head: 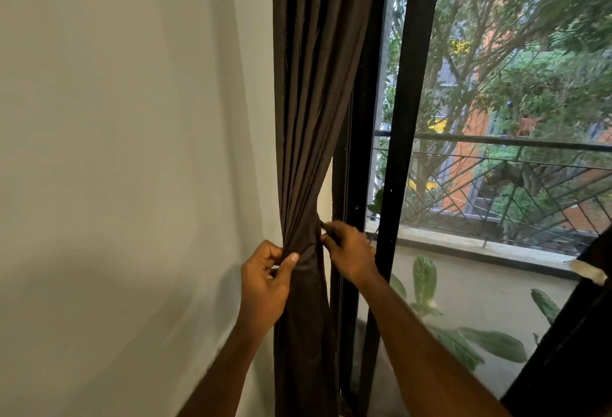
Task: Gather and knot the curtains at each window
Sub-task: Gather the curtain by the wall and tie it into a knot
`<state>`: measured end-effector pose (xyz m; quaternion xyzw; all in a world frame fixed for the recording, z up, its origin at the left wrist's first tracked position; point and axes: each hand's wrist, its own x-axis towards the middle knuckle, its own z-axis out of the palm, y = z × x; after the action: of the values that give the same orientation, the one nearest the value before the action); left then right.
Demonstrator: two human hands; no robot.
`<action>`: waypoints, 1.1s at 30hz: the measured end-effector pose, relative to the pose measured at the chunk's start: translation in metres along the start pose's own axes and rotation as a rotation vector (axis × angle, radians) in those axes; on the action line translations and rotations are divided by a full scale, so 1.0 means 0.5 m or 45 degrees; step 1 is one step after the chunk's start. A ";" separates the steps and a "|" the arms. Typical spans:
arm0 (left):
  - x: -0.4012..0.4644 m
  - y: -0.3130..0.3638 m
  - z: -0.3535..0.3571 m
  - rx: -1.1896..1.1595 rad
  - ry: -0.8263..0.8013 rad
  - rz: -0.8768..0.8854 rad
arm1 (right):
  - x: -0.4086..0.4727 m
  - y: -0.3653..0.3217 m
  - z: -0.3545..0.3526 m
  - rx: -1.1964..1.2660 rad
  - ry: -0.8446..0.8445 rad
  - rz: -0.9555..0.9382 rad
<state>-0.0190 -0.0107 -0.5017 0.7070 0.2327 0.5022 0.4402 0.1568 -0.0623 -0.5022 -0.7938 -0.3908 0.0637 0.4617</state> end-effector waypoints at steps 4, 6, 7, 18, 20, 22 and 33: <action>0.013 -0.006 0.003 0.115 0.170 0.077 | -0.037 -0.009 -0.020 -0.195 0.222 0.017; 0.020 -0.010 0.009 0.197 0.259 0.119 | -0.078 -0.017 -0.022 0.001 0.240 -0.022; 0.023 -0.010 0.015 0.233 0.285 0.144 | -0.104 -0.026 -0.017 0.183 0.209 -0.039; -0.007 0.023 0.059 -0.229 -0.218 -0.136 | -0.162 -0.012 -0.003 -0.140 -0.003 -0.346; 0.006 0.023 0.048 -0.267 -0.269 -0.202 | -0.149 -0.005 -0.008 -0.150 -0.002 -0.328; 0.027 0.010 0.033 -0.185 -0.263 -0.202 | -0.149 -0.005 -0.013 -0.040 -0.091 -0.297; 0.092 -0.002 -0.011 -0.026 -1.091 -0.270 | -0.146 -0.005 -0.033 1.450 -0.307 0.604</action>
<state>-0.0063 0.0276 -0.4788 0.8192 0.0954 0.1181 0.5530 0.1130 -0.1226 -0.5099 -0.4757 -0.1582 0.4517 0.7380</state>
